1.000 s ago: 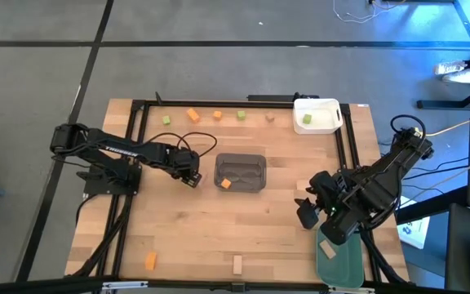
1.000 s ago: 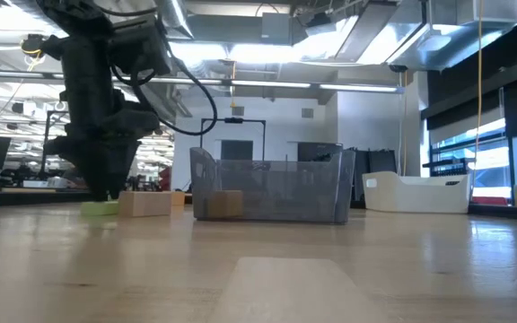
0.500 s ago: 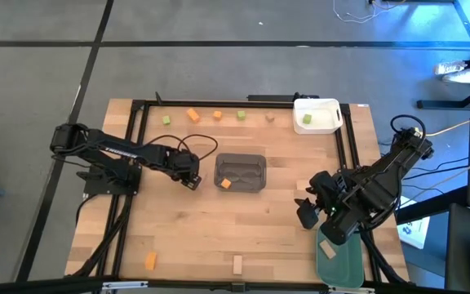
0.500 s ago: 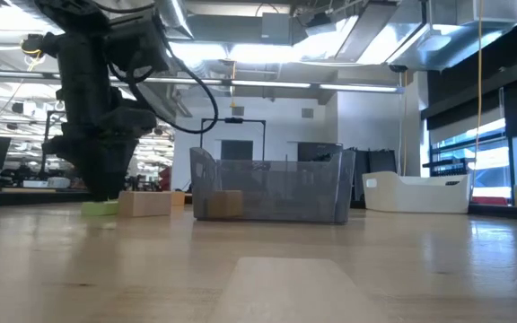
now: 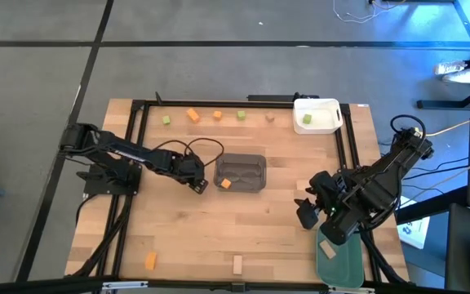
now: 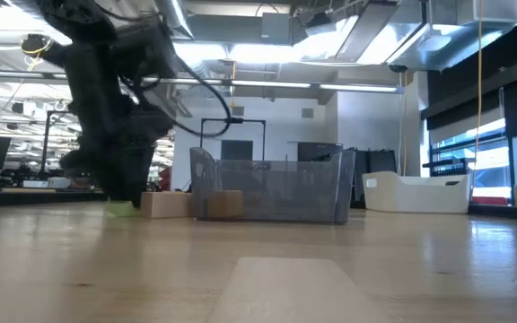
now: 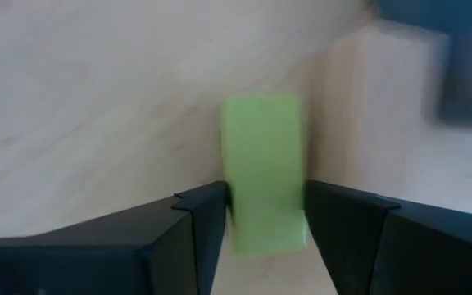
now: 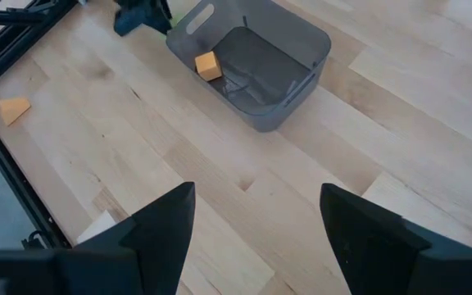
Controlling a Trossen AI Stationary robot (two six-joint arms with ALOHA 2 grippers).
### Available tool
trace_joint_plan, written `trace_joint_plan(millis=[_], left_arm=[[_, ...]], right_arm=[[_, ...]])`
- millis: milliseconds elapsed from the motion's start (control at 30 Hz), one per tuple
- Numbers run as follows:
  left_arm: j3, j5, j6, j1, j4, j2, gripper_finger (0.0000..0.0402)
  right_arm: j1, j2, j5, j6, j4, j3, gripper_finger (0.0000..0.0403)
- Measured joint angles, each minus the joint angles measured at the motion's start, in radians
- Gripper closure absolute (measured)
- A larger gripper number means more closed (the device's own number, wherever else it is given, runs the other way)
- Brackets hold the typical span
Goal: Sort & place blocks by color
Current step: Put the green block into the white bin
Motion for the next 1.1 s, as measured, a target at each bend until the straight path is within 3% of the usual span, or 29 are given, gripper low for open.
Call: trace_joint_plan(millis=[400, 633, 767, 1100], left_arm=[[0.0, -0.013, 0.038, -0.009, -0.013, 0.019, 0.0252], [0.002, -0.011, 0.063, -0.009, -0.018, 0.018, 0.0296], [0.002, -0.011, 0.063, -0.009, -0.019, 0.011, 0.0296], [0.101, -0.026, 0.09, -0.007, -0.135, 0.017, 0.0297]], right_arm=[[0.0, 0.0, 0.0, 0.0, 0.001, 0.0, 0.0141], [0.0, 0.0, 0.0, 0.0, 0.001, 0.0, 0.0141], [0.0, 0.0, 0.0, -0.001, 0.001, 0.0, 0.0141], [0.0, 0.0, 0.0, -0.004, 0.001, 0.0, 0.0141]])
